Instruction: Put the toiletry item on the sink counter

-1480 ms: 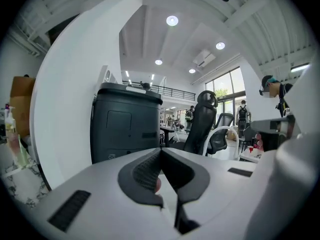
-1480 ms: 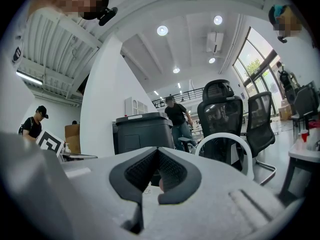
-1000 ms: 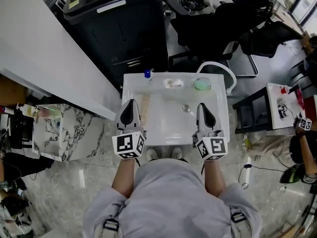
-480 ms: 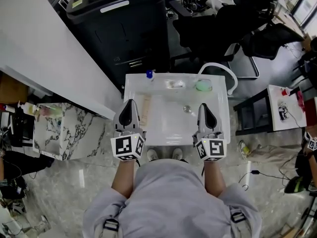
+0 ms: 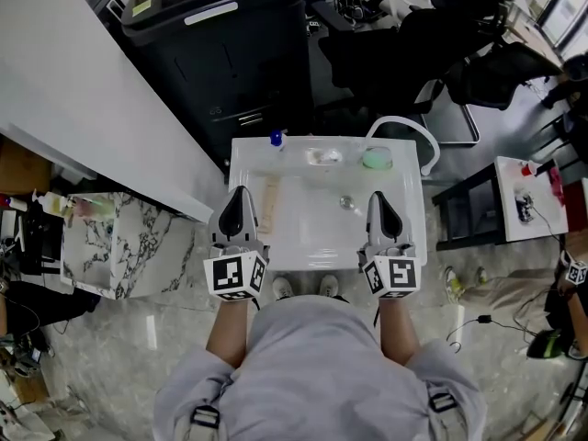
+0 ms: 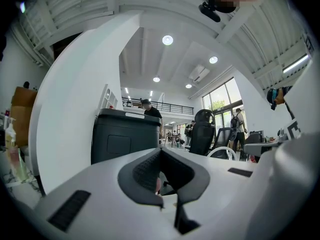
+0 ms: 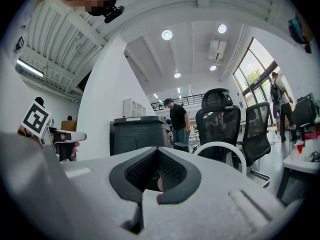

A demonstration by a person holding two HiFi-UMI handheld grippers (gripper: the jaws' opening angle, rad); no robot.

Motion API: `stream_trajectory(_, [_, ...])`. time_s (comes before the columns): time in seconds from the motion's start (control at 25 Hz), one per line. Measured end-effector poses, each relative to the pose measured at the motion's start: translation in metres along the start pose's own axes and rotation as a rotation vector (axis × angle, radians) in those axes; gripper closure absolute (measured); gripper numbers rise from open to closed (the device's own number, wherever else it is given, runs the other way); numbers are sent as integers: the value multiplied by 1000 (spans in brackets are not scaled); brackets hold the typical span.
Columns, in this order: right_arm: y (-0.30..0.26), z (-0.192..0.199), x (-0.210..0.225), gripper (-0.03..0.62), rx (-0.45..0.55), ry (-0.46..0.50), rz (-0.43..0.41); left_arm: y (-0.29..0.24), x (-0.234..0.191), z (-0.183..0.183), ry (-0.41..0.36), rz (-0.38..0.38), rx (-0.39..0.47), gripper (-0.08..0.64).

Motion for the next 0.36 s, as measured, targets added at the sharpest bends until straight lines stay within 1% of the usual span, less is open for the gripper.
stream_trajectory(0.36, [-2,-1,0,592,-1,3,-4,-1,-1,-1,5,2,4,555])
Point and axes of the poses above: the fingertips, and each gripper's own axes: y backward along the fingers, x to its right, z out of its underside, the point moved 6 cm from there along y, backward along the fingers, and after that the axes turned 13 degrees about z, right-handed, at the moved point
